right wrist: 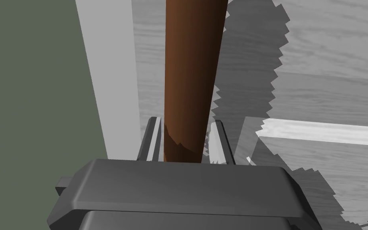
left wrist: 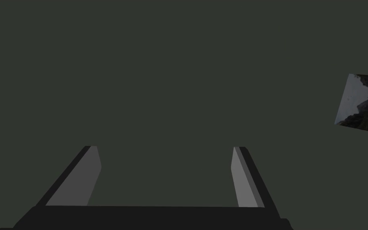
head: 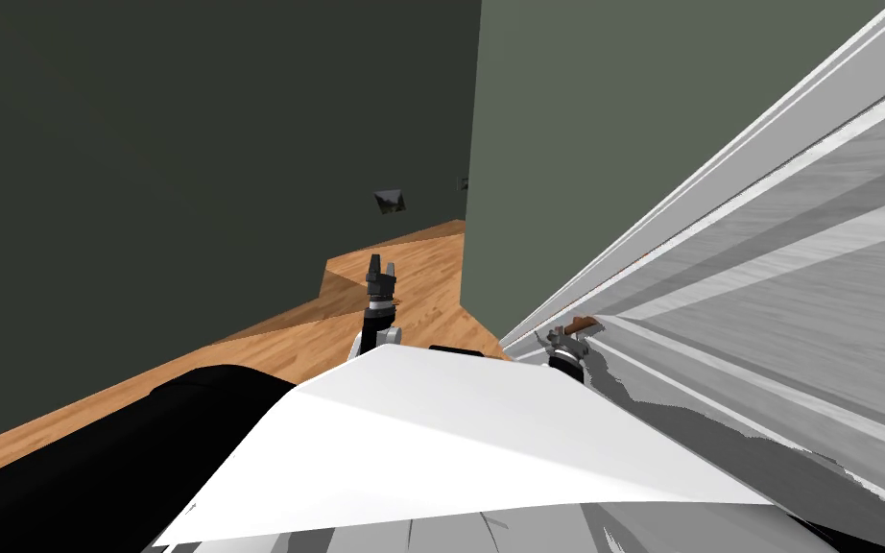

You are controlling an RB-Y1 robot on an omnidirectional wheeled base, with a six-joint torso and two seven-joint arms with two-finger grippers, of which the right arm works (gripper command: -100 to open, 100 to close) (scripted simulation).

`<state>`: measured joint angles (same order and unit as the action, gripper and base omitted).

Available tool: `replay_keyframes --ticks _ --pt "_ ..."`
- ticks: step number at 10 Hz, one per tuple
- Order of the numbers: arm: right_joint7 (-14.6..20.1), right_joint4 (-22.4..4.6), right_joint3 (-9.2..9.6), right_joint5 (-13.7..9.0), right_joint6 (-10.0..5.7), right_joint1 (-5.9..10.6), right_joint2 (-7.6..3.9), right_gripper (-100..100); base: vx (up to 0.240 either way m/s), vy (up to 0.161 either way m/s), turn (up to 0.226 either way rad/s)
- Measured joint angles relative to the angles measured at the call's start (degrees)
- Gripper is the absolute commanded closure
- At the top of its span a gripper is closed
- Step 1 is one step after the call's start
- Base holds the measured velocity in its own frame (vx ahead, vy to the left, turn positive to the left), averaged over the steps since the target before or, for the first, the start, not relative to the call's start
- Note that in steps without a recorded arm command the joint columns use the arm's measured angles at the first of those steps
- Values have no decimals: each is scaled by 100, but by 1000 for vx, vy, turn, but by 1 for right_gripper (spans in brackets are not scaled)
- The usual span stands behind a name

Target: Pull the door open

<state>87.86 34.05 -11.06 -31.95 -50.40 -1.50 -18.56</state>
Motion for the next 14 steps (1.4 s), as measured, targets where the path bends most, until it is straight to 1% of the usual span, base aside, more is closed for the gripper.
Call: replay_keyframes --ticks 2,4,5,6,8,9,10,12,14 --pt "65 143 115 70 73 -67 -6 100 -187 44 44" --pt "175 137 233 143 82 -43 -51 100 -206 34 53" --pt "219 135 283 176 78 -33 -64 100 -75 30 13" --pt "226 127 298 183 87 -37 -54 100 -161 16 61" --pt "280 301 387 241 117 -119 -83 100 -229 18 66" --pt "343 274 461 290 85 -106 -116 100 -233 27 50" --pt "430 189 550 348 22 -77 -140 100 -241 15 59" --pt "521 319 695 439 49 -154 -164 100 -246 17 59" --pt "630 355 831 525 31 -188 -201 100 -169 15 40"
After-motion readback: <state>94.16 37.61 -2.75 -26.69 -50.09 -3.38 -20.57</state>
